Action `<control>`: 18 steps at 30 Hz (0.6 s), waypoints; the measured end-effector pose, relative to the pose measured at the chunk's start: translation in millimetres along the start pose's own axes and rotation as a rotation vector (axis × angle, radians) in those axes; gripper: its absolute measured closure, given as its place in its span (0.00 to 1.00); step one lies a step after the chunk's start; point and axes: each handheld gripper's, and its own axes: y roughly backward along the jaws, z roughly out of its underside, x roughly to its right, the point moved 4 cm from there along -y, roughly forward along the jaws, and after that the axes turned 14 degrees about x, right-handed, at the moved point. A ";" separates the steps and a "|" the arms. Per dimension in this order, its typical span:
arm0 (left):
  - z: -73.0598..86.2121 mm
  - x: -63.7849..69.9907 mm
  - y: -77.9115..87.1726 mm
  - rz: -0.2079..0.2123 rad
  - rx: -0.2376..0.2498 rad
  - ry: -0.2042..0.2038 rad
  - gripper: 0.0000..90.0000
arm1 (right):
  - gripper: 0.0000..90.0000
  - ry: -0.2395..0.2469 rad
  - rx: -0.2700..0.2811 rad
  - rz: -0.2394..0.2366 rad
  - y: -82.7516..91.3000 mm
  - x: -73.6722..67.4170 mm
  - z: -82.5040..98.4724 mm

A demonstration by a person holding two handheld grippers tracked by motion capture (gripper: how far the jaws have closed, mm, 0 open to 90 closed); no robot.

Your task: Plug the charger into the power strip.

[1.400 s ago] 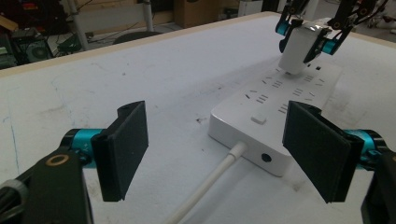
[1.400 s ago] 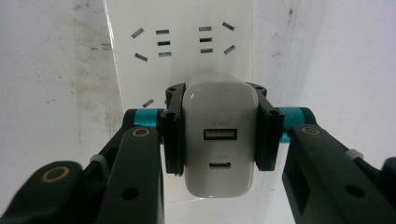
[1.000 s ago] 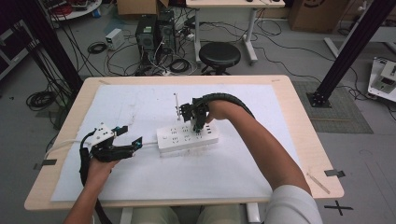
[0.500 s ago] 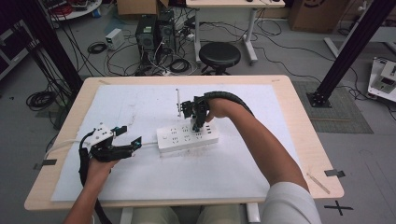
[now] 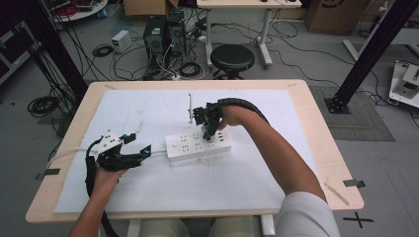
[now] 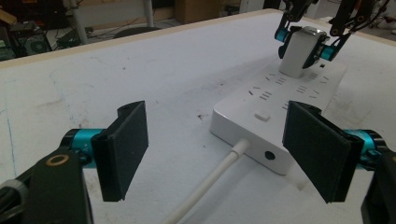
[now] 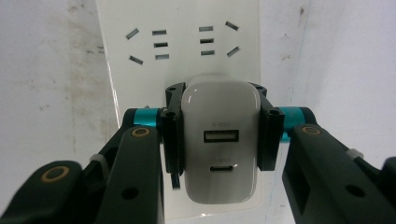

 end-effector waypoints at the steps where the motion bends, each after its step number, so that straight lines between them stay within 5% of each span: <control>1: -0.2 0.0 0.2 -0.001 0.001 0.000 0.25 | 0.70 -0.004 0.004 0.006 0.2 -0.5 0.5; 9: -2.7 -0.2 2.3 -0.004 0.010 0.006 0.25 | 0.64 -0.045 0.075 0.029 1.9 -1.5 5.1; 10: -3.1 0.7 3.3 -0.005 0.012 0.007 0.25 | 0.45 -0.158 0.144 0.073 7.7 0.8 8.4; 18: -2.5 0.9 5.5 -0.010 0.020 0.015 0.25 | 0.30 -0.288 0.268 0.124 27.1 -4.9 15.7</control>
